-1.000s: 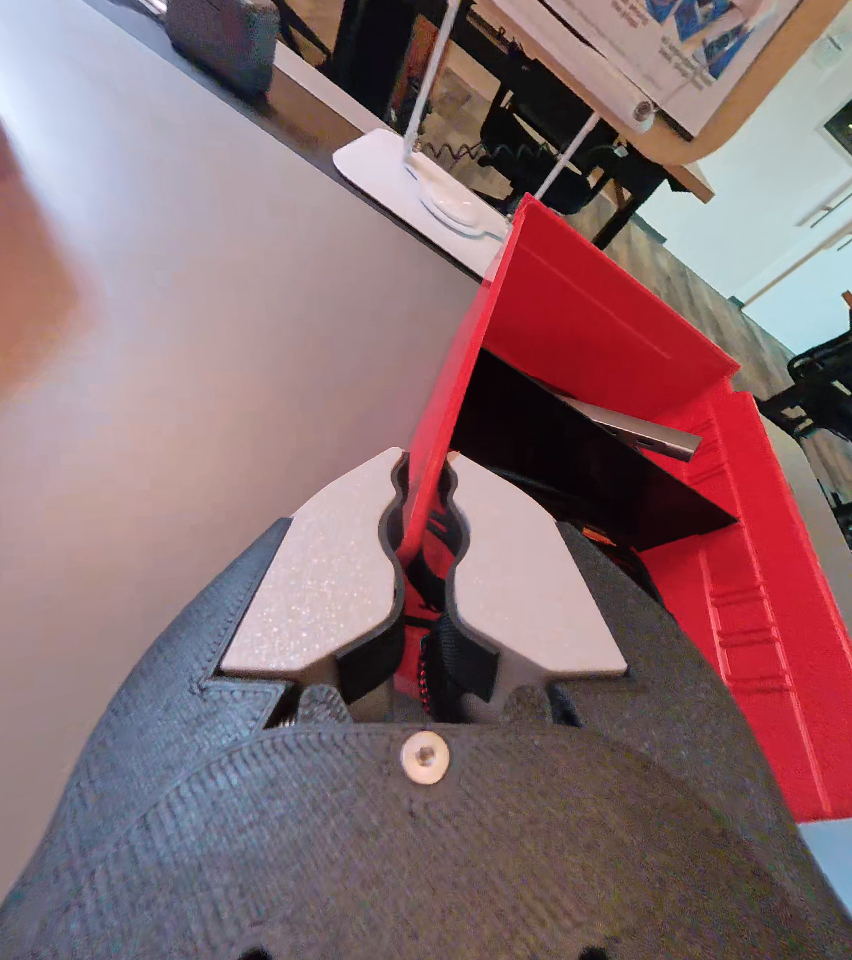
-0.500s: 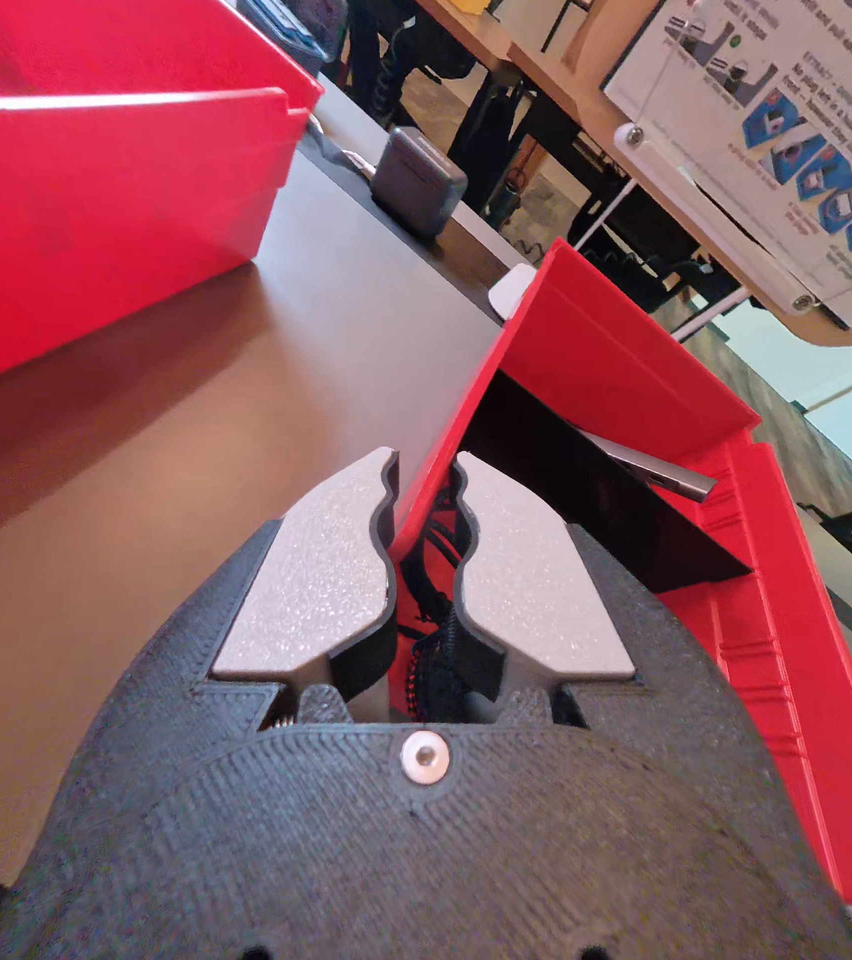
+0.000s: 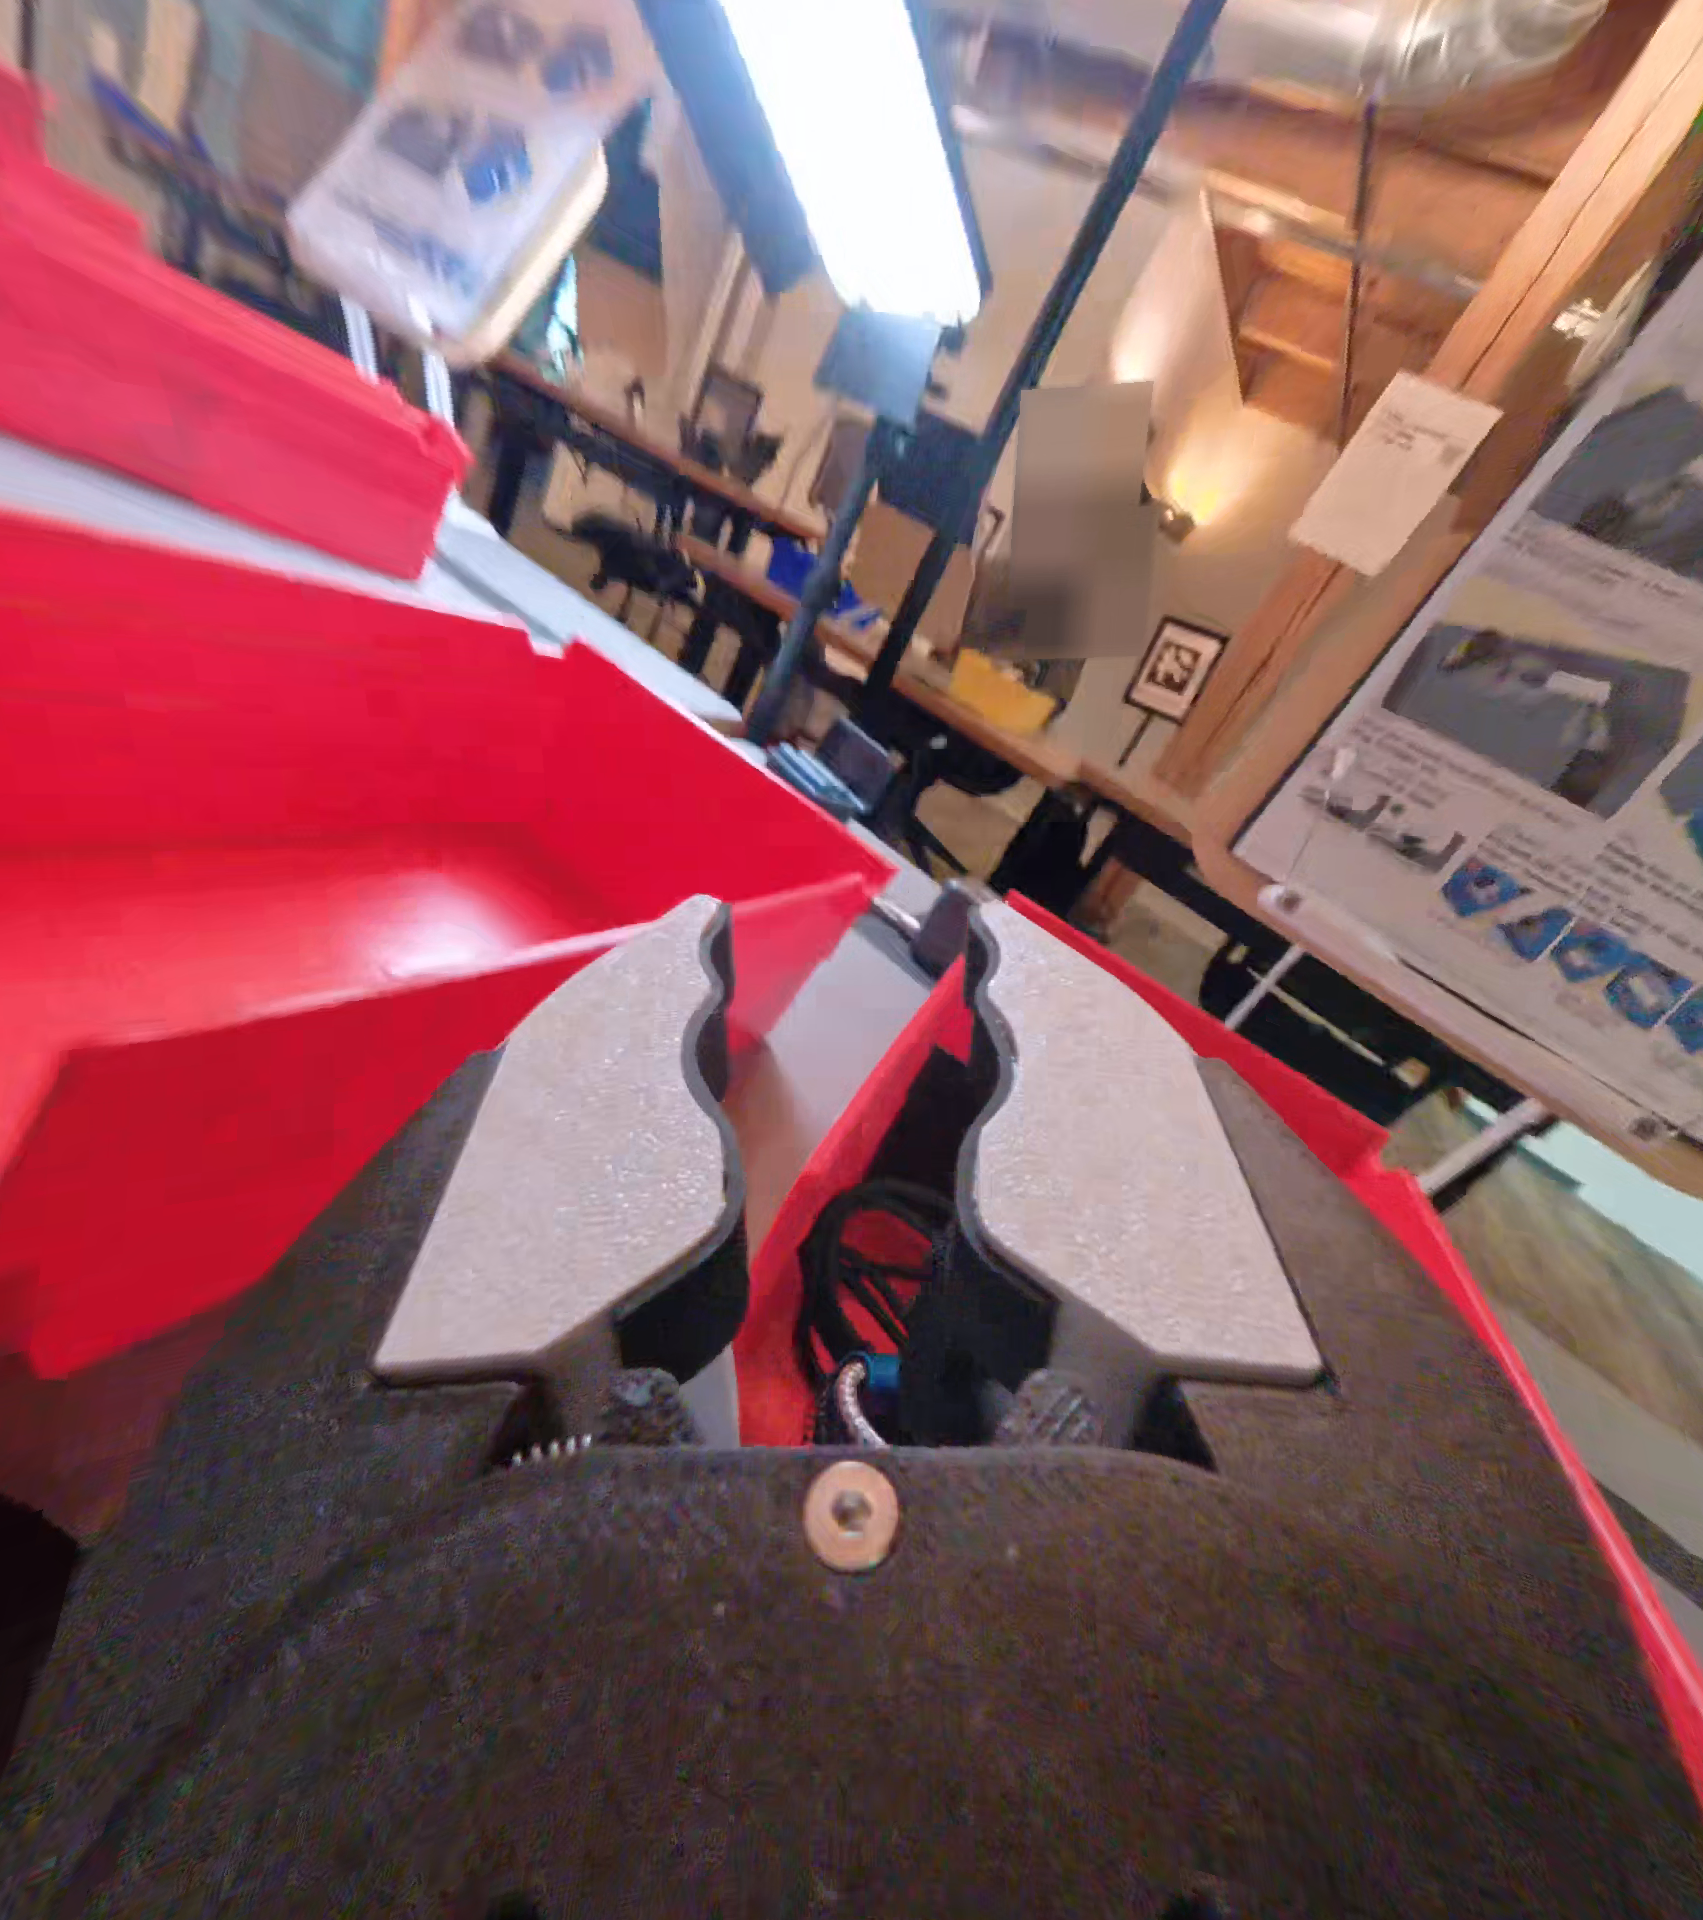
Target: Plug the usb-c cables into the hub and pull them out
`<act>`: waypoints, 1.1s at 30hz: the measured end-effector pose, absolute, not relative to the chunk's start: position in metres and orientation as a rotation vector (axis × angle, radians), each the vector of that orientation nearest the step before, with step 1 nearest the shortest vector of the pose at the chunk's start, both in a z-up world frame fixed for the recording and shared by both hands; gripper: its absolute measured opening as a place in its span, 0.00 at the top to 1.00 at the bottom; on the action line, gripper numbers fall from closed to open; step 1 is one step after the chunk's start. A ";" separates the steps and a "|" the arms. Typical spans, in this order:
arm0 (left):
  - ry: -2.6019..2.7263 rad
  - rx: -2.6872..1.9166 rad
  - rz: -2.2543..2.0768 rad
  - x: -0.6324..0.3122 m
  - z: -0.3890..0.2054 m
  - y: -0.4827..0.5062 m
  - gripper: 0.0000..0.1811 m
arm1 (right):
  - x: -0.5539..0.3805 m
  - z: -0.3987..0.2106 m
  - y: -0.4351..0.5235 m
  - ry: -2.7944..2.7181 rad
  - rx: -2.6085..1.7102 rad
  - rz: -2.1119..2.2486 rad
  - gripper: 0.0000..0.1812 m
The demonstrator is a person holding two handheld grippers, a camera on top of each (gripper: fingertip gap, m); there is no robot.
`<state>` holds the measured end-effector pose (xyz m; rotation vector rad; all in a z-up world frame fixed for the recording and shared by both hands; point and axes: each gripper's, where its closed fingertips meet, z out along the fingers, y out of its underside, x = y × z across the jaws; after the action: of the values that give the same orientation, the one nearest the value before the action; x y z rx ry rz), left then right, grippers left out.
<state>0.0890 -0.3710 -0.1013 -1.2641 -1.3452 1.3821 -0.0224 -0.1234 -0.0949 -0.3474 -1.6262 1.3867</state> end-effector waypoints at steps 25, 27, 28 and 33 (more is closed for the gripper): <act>-1.523 -1.461 1.202 0.051 -0.192 -0.367 0.64 | 0.035 -0.190 -0.190 -2.343 -0.952 1.591 0.66; -1.512 -1.518 1.210 0.047 -0.195 -0.359 0.82 | 0.031 -0.198 -0.190 -2.354 -0.929 1.466 0.77; -1.522 -1.502 1.233 0.046 -0.193 -0.359 0.84 | 0.026 -0.200 -0.187 -2.320 -0.901 1.390 0.80; -1.434 -1.320 1.388 0.049 -0.139 -0.349 0.99 | 0.007 -0.184 -0.171 -2.151 -0.764 1.278 0.89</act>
<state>0.0489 -0.3489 -0.1390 -1.3199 -1.4340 1.3879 0.0068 -0.1714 -0.1842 -0.7643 -2.1513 1.2782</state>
